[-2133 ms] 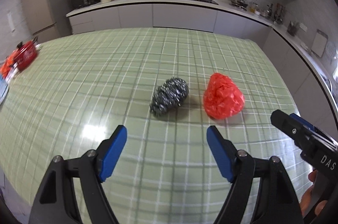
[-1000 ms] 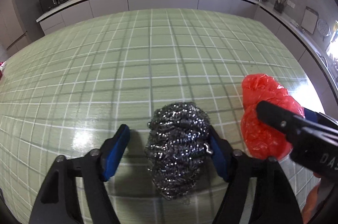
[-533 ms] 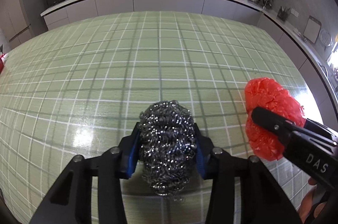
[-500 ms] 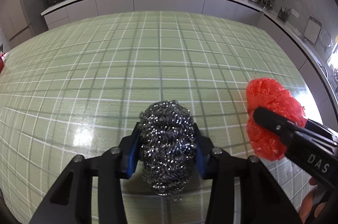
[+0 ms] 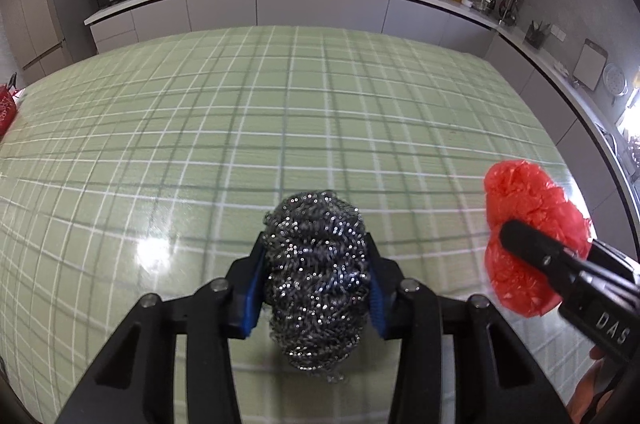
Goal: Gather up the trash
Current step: 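Grasp the red plastic bag with the right tool while the left tool grasps the steel wool, then carry the bag and steel wool over the black bucket and open both tools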
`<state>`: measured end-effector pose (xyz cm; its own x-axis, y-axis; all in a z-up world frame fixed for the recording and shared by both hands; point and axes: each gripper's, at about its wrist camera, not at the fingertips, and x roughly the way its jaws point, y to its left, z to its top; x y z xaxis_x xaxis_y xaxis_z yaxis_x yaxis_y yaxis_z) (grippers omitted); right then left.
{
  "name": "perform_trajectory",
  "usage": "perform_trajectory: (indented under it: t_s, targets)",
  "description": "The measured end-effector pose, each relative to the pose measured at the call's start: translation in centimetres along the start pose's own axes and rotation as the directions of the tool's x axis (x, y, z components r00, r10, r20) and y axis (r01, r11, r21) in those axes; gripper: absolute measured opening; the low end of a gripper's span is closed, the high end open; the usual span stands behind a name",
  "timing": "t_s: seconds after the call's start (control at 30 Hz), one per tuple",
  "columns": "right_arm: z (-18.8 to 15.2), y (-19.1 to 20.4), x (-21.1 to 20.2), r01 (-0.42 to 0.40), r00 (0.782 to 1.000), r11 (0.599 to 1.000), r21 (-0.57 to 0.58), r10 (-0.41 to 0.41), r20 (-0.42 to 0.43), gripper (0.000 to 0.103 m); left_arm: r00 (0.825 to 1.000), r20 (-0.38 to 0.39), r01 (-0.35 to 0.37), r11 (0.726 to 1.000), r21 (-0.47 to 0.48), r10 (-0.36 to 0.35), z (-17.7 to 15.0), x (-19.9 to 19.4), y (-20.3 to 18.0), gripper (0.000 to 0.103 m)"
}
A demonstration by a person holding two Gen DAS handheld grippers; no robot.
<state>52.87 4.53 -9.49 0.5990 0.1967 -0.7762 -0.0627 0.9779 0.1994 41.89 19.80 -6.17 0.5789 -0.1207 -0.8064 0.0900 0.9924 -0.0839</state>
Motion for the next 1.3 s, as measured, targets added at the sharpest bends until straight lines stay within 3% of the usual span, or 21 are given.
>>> perform_trajectory:
  t_s: [0.47, 0.73, 1.13, 1.3]
  targets:
    - [-4.7, -5.3, -7.0, -0.076, 0.997, 0.995, -0.065, 0.077, 0.016, 0.044, 0.999, 0.043, -0.025, 1.0, -0.001, 0.025, -4.0, -4.4, -7.5, 0.044]
    - [-7.5, -7.8, -9.6, -0.095, 0.995, 0.991, -0.094, 0.096, 0.008, 0.044, 0.998, 0.044, -0.036, 0.999, -0.006, 0.036, -5.6, -6.1, -9.7, 0.044]
    - [-13.0, -9.3, -14.9, -0.05, 0.998, 0.998, -0.026, 0.051, 0.033, 0.044, 0.997, 0.073, 0.036, 0.998, 0.046, -0.04, -9.2, -9.0, -11.4, 0.044]
    - [-16.1, -9.8, -17.1, -0.016, 1.0, 1.0, -0.014, 0.016, 0.015, 0.044, 0.997, 0.04, 0.064, 0.997, 0.037, -0.065, -11.2, -9.3, -12.4, 0.044]
